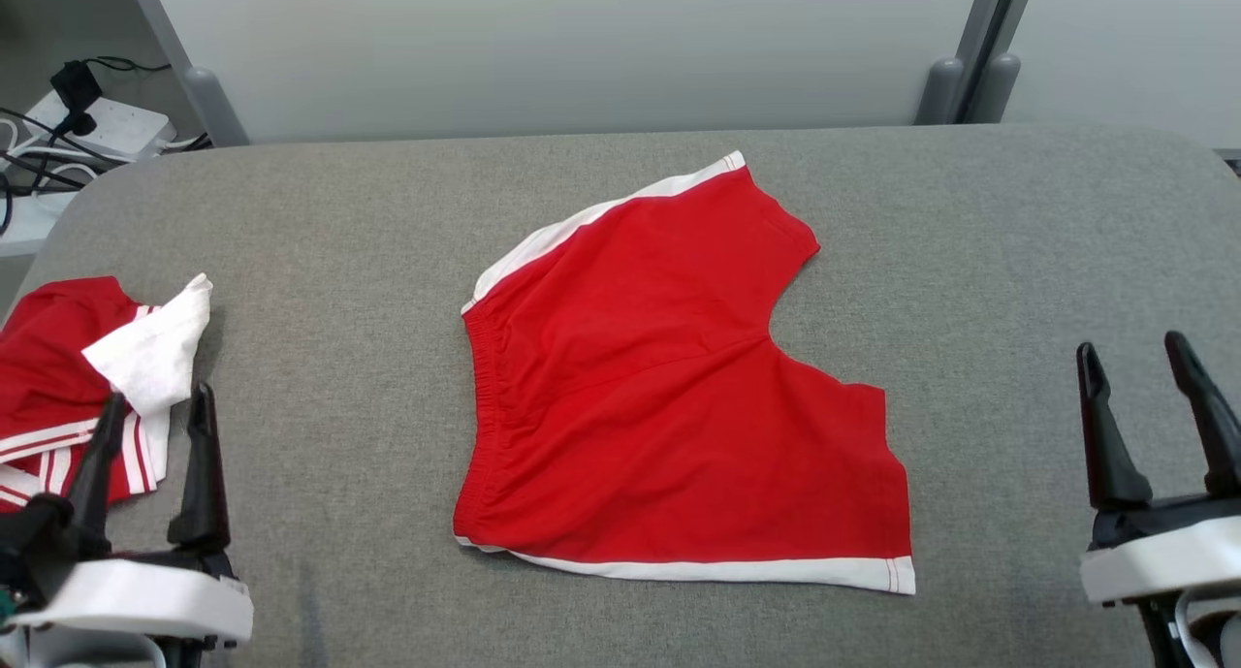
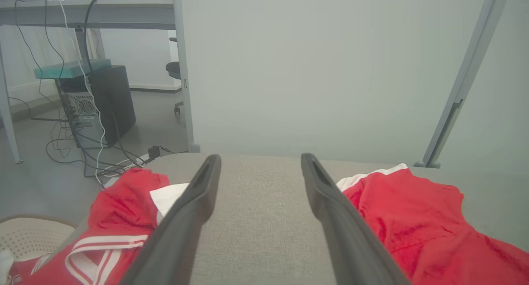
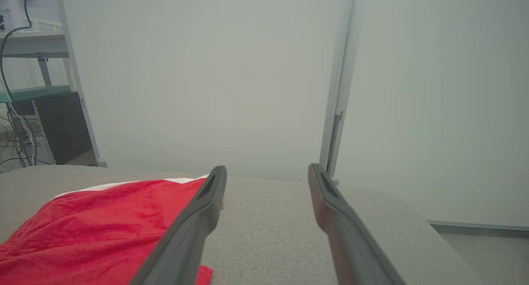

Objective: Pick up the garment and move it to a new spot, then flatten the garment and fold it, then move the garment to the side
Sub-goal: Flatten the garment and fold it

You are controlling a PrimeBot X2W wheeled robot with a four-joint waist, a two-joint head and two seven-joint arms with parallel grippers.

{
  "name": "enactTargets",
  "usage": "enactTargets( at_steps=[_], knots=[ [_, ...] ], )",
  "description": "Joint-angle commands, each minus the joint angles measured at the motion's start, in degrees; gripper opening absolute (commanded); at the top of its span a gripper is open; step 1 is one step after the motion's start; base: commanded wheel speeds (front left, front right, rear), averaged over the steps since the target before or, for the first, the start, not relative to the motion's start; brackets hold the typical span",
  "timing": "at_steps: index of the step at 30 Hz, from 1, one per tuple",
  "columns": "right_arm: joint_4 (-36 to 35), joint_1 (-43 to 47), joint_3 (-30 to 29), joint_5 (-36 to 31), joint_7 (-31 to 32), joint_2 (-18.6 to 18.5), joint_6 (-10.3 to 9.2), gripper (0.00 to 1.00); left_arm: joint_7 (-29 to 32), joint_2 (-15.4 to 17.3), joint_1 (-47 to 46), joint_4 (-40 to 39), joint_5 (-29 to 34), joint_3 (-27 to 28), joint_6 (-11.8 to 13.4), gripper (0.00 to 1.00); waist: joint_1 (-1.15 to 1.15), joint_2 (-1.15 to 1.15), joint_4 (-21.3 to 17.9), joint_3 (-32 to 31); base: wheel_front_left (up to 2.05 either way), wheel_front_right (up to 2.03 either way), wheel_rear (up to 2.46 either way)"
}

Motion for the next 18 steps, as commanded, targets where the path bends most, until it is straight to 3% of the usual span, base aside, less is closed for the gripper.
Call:
enactTargets(
  at_steps=[1, 4, 8, 13, 18],
  knots=[
    [-0.69, 0.13, 0.69, -0.74, -0.94, -0.74, 0.24, 1.00, -0.33, 1.28, -1.04, -0.38, 0.78, 3.09, -1.54, 1.00, 0.00, 0.00, -0.04, -0.73, 0.00, 0.00, 0.00],
    [0.95, 1.90, 0.71, -1.94, -1.69, 0.28, 0.24, 1.00, -0.33, -0.44, 1.68, 1.78, 1.98, 4.00, -6.83, 1.00, 0.00, 0.00, -0.18, -2.05, 0.00, 0.00, 0.00],
    [2.48, 3.91, 1.23, -1.94, -2.14, 1.73, 0.24, 1.00, -0.33, -3.02, 3.85, 3.90, 5.11, 6.09, -10.34, 1.00, 0.00, 0.00, -0.13, -3.56, 0.00, 0.00, 0.00],
    [3.77, 5.26, 1.94, -1.13, -2.43, 2.66, 0.24, 1.00, -0.33, -6.47, 4.43, 6.12, 8.44, 8.18, -13.26, 1.00, 0.00, 0.00, 0.09, -4.48, 0.00, 0.00, 0.00],
    [4.85, 6.47, 2.33, -0.50, -2.55, 3.34, 0.24, 1.00, -0.33, -9.85, 4.48, 8.70, 9.55, 11.33, -14.28, 1.00, 0.00, 0.00, 0.07, -5.14, 0.00, 0.00, 0.00]
  ],
)
